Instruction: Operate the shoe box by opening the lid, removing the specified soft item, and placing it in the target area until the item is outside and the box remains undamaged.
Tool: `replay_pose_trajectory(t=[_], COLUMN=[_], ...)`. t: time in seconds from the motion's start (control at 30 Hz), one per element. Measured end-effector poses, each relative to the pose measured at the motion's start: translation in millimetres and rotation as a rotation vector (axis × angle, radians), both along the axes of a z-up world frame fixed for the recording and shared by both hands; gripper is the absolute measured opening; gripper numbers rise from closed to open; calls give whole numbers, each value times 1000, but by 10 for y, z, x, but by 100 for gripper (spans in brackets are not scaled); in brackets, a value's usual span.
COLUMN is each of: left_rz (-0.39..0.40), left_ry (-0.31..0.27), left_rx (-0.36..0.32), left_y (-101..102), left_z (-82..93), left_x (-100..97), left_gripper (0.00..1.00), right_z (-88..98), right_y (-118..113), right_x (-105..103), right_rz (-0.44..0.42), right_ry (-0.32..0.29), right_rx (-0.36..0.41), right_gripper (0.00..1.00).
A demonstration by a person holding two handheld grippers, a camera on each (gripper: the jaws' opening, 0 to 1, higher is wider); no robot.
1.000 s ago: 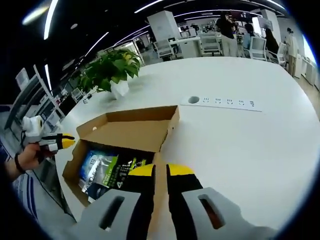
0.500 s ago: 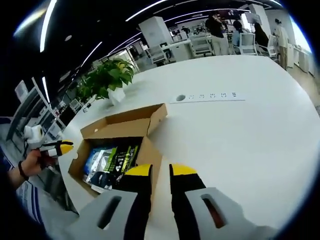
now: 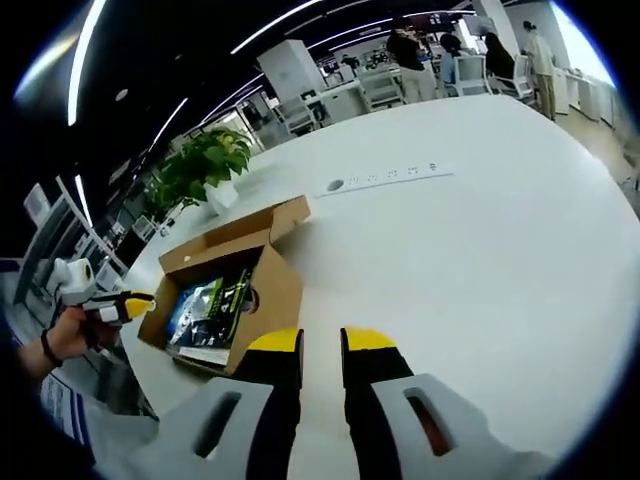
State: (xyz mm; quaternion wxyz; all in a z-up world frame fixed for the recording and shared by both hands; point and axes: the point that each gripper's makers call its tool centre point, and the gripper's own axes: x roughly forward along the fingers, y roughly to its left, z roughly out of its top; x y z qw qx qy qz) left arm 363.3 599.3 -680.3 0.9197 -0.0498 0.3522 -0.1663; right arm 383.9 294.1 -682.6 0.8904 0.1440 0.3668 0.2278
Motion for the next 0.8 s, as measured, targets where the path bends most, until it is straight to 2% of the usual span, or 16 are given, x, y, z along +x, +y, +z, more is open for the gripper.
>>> replay_pose_trajectory(t=[0.1, 0.3, 0.63, 0.77, 0.8], left_rz=[-11, -18, -28, -24, -24], left_ry=[15, 64, 135, 148, 161], left_rx=[-7, -4, -72, -81, -101], left_y=[-52, -170, -412, -435, -454], left_z=[-54, -183, -297, -309, -314], left_x=[8, -27, -66, -44, -37], left_gripper=[21, 20, 20, 20, 20], right_z=[18, 17, 8, -14, -17], right_y=[-25, -57, -115, -129, -132], right_x=[-49, -85, -139, -178, -186], right_rz=[-20, -33, -46, -50, -53], right_ry=[3, 6, 11, 16, 17], right_rx=[25, 28, 27, 28, 30], right_gripper=[13, 13, 13, 13, 13])
